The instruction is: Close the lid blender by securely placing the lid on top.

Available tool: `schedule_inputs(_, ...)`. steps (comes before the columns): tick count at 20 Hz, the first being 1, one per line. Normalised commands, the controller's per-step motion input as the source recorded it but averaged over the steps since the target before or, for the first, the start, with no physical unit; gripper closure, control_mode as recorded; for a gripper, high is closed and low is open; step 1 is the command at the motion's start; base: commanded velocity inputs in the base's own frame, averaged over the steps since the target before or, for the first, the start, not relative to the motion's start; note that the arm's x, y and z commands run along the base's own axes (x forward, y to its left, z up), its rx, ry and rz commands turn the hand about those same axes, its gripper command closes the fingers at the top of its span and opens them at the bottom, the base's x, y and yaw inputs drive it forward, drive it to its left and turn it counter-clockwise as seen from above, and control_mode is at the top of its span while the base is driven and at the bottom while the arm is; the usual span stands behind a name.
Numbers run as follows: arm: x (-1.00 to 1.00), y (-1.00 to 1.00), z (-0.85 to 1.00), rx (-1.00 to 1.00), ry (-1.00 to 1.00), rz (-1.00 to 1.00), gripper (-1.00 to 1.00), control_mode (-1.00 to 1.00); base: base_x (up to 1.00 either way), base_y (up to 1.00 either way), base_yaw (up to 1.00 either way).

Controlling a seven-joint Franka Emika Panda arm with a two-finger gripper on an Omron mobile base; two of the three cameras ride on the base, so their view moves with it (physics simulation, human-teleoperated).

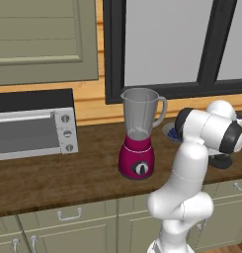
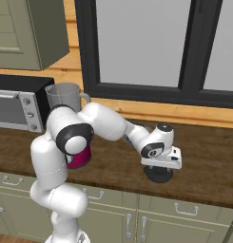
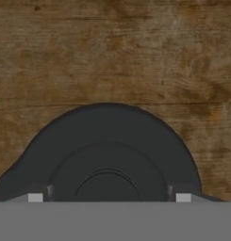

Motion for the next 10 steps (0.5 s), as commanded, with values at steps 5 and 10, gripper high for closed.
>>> schedule_inputs(5, -0.30, 0.13, -0.46, -0.04, 0.00, -0.06, 1.00, -1.00, 0.00, 0.00, 0.00)
schedule_inputs(10, -0.48, 0.17, -0.40, -0.03, 0.00, -0.07, 1.00, -1.00, 0.00, 0.00, 0.00)
